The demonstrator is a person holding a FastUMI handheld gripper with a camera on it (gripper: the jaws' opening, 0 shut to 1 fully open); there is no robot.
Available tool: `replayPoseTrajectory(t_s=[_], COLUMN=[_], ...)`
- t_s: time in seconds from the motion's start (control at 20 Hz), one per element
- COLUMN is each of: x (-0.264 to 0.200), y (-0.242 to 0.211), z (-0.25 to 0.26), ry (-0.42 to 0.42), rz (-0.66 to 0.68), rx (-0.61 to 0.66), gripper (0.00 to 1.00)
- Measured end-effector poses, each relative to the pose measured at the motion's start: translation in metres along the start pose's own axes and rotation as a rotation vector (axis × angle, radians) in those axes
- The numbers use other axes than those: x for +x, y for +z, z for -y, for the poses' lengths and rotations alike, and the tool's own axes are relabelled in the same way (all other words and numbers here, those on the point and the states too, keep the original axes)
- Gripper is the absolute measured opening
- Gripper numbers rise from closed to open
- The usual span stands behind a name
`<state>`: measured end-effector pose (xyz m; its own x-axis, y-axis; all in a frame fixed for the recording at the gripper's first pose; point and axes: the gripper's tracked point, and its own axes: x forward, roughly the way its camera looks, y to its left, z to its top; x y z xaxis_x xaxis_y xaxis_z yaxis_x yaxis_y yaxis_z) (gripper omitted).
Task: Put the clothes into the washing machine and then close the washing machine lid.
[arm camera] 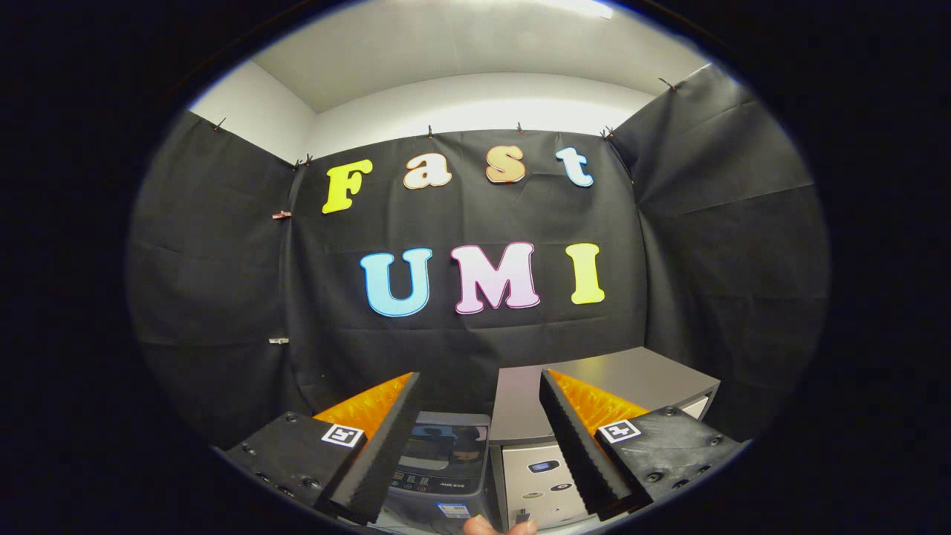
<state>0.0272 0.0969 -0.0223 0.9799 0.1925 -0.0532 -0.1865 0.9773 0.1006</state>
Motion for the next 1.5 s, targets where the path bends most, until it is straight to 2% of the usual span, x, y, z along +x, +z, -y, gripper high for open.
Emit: replayPoseTrajectory(t_s=[1.5], x=[-0.0067], y=[0.0033], z=[-0.0028], ry=[-0.012], rz=[-0.005], rx=[-0.009], gripper=[0.99])
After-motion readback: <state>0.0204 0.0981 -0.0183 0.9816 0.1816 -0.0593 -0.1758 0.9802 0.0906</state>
